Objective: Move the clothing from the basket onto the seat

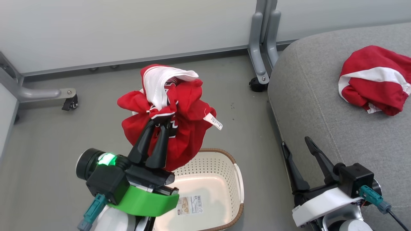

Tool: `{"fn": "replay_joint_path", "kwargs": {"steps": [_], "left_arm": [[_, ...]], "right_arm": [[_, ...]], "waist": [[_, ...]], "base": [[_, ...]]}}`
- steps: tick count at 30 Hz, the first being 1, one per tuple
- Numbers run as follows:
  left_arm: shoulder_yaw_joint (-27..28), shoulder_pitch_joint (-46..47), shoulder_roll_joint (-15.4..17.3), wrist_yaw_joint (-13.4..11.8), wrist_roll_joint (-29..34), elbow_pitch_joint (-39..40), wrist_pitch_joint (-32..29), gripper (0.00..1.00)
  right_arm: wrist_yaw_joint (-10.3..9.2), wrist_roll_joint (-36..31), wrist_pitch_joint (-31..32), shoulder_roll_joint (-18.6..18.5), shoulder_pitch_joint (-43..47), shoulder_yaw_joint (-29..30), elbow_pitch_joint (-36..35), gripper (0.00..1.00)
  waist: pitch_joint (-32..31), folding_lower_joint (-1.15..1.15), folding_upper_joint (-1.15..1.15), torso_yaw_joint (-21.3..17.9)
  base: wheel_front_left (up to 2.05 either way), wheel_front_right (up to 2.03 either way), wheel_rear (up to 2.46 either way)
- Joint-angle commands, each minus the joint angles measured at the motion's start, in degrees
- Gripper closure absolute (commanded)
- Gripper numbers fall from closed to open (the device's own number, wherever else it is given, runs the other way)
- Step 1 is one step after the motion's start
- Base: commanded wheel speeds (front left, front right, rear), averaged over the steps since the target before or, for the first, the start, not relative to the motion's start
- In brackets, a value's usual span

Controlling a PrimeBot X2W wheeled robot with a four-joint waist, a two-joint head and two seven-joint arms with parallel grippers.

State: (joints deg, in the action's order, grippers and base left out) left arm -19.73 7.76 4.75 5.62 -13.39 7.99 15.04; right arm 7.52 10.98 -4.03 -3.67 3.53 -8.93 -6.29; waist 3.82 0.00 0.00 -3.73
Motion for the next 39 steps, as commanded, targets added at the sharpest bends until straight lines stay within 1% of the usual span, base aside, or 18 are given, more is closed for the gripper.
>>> {"fn": "replay_joint_path", "kwargs": {"steps": [1,20,25,29,33,35,39], "left_arm": [[0.21,-0.71,-0.02,0.34,-0.06,-0.02,0.19,1.0],[0.59,-0.18,-0.13,1.14,-0.51,-0.68,0.19,1.0],[0.38,0.43,-0.15,1.32,-0.6,-0.28,0.19,1.0],[0.4,1.16,-0.27,1.39,-0.5,0.38,0.19,1.0],[0.24,1.66,-0.45,1.5,-0.32,0.95,0.19,1.0],[0.09,1.89,-0.56,1.49,-0.22,1.23,0.19,1.0],[-0.5,2.47,-0.73,1.62,-0.09,1.48,0.19,1.0]], "right_arm": [[-0.06,0.38,0.29,-0.02,1.07,-0.11,-0.3,0.0],[-0.06,1.02,0.15,0.3,1.05,-0.77,-0.02,0.0],[-0.06,1.16,0.16,-0.05,-0.45,-2.69,-0.2,0.0],[-0.06,2.51,0.2,-0.97,-2.76,-7.05,-0.63,0.0],[-0.06,4.7,0.34,-2.01,-6.7,-13.88,-0.3,0.0],[-0.06,6.78,0.37,-2.3,-9.35,-18.29,0.25,0.0],[-0.06,9.34,-0.32,-3.24,-14.93,-24.32,1.77,0.0]], "waist": [[-0.73,0.0,0.0,0.09],[-1.08,0.0,0.0,0.58],[-0.78,0.0,0.0,0.98],[-0.18,0.0,0.0,1.26],[0.44,0.0,0.0,1.72],[0.71,0.0,0.0,2.0],[1.29,0.0,0.0,2.7]], "base": [[0.0,0.0,0.0],[0.0,0.0,0.0],[0.0,0.0,0.0],[0.0,0.0,0.0],[0.0,0.0,0.0],[0.0,0.0,0.0],[0.0,0.0,0.0]]}}
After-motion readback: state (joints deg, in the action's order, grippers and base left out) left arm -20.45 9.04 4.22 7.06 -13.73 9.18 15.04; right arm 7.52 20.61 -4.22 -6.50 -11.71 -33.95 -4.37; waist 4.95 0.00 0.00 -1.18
